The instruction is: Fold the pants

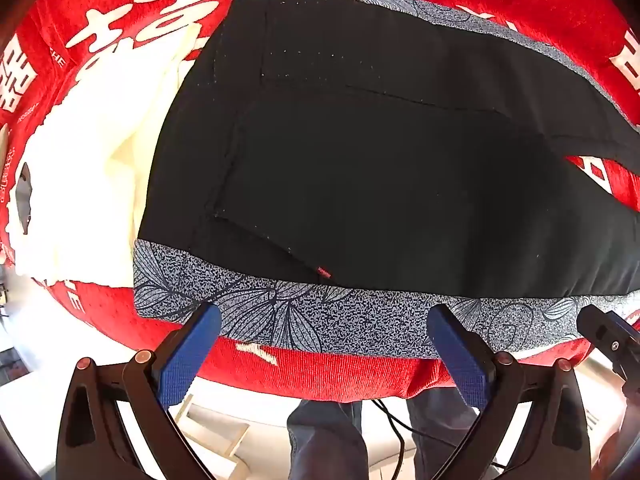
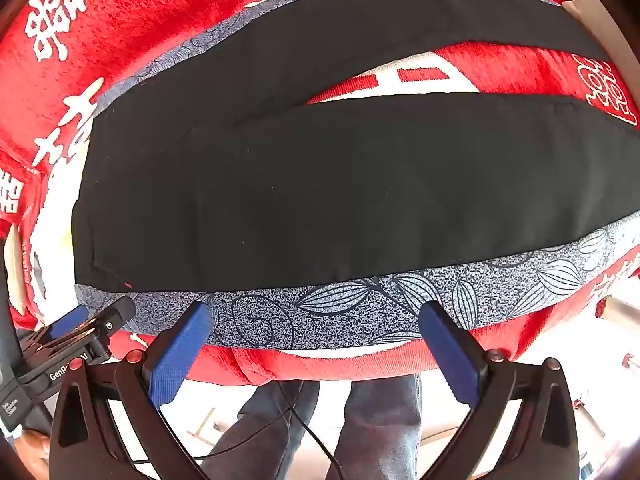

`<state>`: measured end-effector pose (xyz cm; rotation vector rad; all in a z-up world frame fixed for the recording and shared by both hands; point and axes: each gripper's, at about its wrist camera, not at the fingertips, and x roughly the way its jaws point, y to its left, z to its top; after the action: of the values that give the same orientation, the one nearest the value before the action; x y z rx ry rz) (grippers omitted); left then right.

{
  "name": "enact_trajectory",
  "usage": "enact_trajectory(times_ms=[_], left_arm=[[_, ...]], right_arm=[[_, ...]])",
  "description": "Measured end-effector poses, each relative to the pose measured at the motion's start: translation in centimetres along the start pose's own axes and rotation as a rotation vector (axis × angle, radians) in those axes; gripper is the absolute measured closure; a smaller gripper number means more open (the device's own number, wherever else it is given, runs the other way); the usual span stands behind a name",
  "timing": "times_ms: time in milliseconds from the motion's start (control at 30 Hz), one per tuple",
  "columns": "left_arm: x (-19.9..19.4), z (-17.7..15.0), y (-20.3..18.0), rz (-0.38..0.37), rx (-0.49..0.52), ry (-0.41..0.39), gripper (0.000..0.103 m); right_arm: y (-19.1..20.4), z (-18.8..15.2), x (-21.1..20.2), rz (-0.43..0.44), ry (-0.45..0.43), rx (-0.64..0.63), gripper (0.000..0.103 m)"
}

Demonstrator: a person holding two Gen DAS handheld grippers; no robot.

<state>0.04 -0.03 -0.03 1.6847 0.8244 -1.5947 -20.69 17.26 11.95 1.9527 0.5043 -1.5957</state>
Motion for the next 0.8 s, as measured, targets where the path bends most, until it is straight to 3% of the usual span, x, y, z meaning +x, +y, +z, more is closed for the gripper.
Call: enact_trajectory(times_ms=[567,700,800], left_arm=[[-0.1,0.3,0.3,-0.01,-0.025,0.001,0.0],[0.0,0.2,0.8,-0.043,-0.056,0.0,0.0],[0.3,-0.1,1.6,-0.067,-0.095,-0.009,0.0]], right_arm=[[-0.1,-0.1,0.3,0.022,-0.006,0.025,0.0],[-0.4,-0.3,0.4,0.058,0.0,0.046,0.0],[-0.8,-0.6,0.7,0.134,0.006,0.077,0.0]])
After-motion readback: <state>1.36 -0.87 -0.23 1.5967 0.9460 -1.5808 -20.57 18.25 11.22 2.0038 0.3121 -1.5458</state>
